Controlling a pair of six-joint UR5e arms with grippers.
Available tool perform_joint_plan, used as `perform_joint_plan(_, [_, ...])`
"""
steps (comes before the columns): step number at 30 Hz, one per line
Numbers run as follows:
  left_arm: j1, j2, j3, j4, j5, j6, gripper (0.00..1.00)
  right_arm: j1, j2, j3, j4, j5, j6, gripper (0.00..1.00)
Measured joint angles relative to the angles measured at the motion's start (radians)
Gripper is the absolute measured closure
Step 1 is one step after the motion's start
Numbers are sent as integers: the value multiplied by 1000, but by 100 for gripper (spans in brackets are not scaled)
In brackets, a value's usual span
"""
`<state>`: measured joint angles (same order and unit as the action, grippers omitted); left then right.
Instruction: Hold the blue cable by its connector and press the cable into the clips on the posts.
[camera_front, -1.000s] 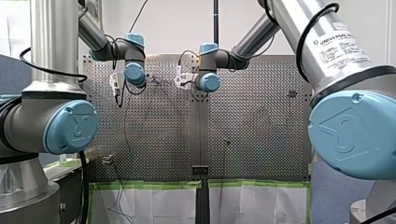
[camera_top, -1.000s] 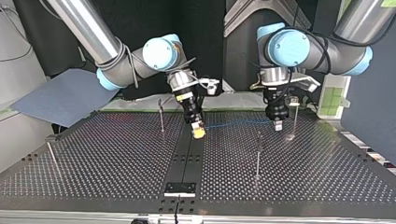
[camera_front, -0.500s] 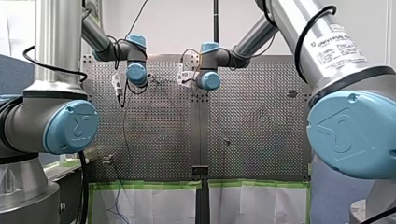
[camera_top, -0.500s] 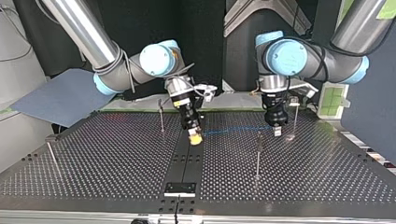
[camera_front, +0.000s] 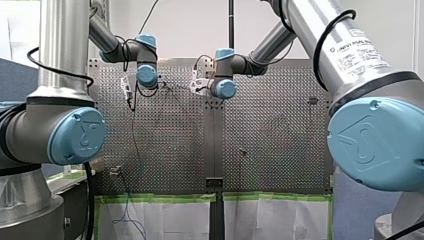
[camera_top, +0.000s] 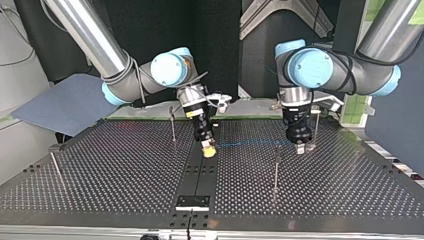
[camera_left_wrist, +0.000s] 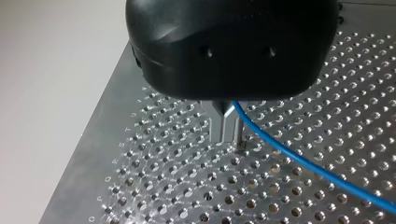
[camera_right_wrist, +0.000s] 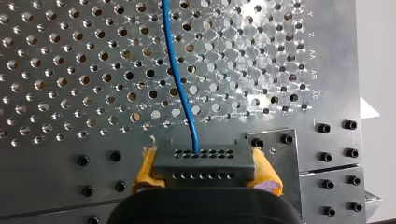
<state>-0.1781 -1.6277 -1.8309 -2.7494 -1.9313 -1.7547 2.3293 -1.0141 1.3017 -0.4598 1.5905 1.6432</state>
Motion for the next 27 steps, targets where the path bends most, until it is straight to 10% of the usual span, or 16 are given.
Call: perform_joint_plan(27, [38,-72,82,-42,114,-59,100,-8,39,-57,1,-17,2,100])
